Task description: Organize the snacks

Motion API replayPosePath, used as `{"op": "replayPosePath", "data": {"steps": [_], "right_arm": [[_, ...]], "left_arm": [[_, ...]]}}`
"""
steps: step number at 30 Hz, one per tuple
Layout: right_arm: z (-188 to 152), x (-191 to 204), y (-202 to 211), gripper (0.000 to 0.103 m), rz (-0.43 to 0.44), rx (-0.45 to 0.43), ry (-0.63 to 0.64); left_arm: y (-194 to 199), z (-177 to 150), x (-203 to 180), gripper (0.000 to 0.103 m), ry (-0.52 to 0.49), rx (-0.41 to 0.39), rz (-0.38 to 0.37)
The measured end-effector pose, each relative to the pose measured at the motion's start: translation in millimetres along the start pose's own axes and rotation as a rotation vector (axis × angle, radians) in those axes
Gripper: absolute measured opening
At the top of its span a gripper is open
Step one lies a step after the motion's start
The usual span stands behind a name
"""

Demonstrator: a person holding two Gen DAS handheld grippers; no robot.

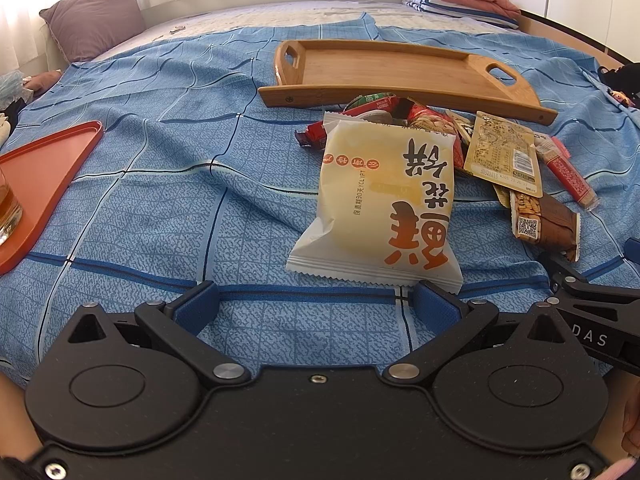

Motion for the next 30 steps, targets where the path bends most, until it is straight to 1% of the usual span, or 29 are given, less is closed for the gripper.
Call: {"op": "replayPosePath", "data": {"steps": [4,11,15,17,19,21,23,25,28,30], "right_arm": [[0.7,-1.3,0.1,0.103,0.004,0.008,-0.014],[-0.2,-2.0,1.8,0.103,-0.003,-0.008,-0.020],[0.1,-3.3,4.8,0.103,0.001,-0.021,-0.032],[2.0,-2.8,9.8,0.103,0.031,-0.038,-0.043],[4.3,-1.2,15.6,0.103,0.067,-0.063,-0.056],[7.6,1.5,20.9,0.103,0.100,-0.089,-0.075],[11.7,5.6,23.2,0.102,0.116,-0.108,-0.079],[15.9,10.4,22.1,0.099,0.117,-0.114,-0.068],[24.0,18.8,19.7,0.092,0.131,-0.122,-0.054],[30.7,23.6,16.9,0.091,0.133,-0.135,-0.047]], "left_arm": [[0.6,0.1,0.3,0.103,-0.005,-0.007,-0.010],[0.4,0.0,1.5,0.103,-0.025,-0.014,-0.037],[0.1,-0.1,0.5,0.103,-0.036,-0.024,-0.036],[2.0,1.3,0.5,0.103,-0.031,-0.020,-0.038],[6.1,2.9,2.1,0.103,-0.005,-0.008,-0.049],[11.4,5.5,2.7,0.103,0.025,-0.011,-0.081],[17.2,9.3,1.7,0.103,0.047,-0.024,-0.126],[22.4,13.7,0.4,0.103,0.057,-0.043,-0.153],[30.1,22.7,2.1,0.103,0.071,-0.097,-0.159],[34.4,29.0,4.3,0.103,0.091,-0.129,-0.168]]}}
Point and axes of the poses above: each gripper's, at about its wrist camera, not at the fingertips, and y roughly against the way its jaws point, x to its left, z to its top, the point moved 9 cm from there along -y, roughly the way its jaws point, and after that the axes turned 14 degrees about y, right-handed, at the moved point
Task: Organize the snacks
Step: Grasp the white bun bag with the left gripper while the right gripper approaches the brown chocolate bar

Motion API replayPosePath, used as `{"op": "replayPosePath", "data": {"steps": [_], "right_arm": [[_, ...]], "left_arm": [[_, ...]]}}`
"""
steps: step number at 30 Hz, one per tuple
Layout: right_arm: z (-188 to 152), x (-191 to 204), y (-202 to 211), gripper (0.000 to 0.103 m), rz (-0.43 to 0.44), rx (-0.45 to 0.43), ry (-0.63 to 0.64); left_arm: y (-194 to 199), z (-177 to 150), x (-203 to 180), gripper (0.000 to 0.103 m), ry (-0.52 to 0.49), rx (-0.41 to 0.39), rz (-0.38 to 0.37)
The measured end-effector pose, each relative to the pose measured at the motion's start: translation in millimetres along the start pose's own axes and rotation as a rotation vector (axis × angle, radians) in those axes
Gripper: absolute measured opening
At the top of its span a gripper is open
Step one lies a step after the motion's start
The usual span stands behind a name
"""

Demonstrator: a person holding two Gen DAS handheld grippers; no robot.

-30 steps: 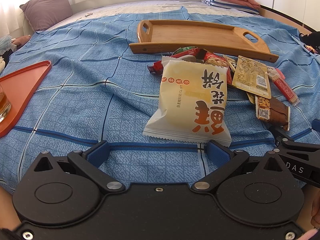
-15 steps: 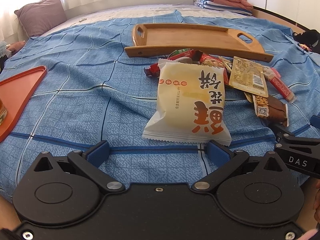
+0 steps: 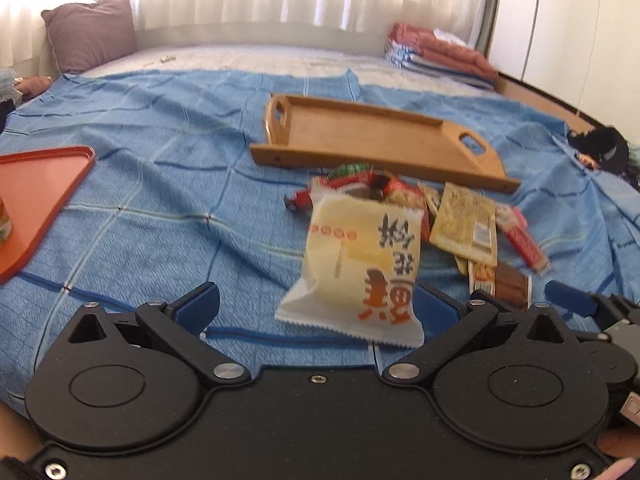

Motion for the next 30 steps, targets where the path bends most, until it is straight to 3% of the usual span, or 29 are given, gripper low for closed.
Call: {"op": "replayPosePath", "data": {"steps": [14,19,27,29,30], "right_arm": [[2.1,-12.0,-9.2,0.089,-0.098,-0.018,-0.042],[-7.2,-21.7,-21.2,0.097,-0.079,0.026,-0.032],[-7.5,-16.7,-29.2,0.097,-0.046,0.032,0.013],[-6.0,-16.5,-30.4,0.096,-0.031,0.031,0.012],[-5.2,-17.5,-31.1,0.095,-0.022,0.035,0.006]], "left_arm": [[-21.7,1.6,-14.8,0.103,-0.015,-0.018,-0.054],[-38.2,-2.9,-20.1,0.103,-0.031,0.007,-0.048],[-60.5,-13.7,-27.1,0.103,-0.062,0.046,-0.027],[-60.5,-12.3,-27.4,0.097,-0.056,0.052,-0.035],[-59.2,-10.6,-26.5,0.086,-0.052,0.046,-0.031]]}}
Point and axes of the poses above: each gripper's, at about its wrist camera, not at the fingertips, and y roughly against the way its jaws point, x to its left, z to its top, the point moved 9 cm from there along -y, roughly the way its jaws point, and after that the axes turned 14 degrees about y, right-handed, at the moved point
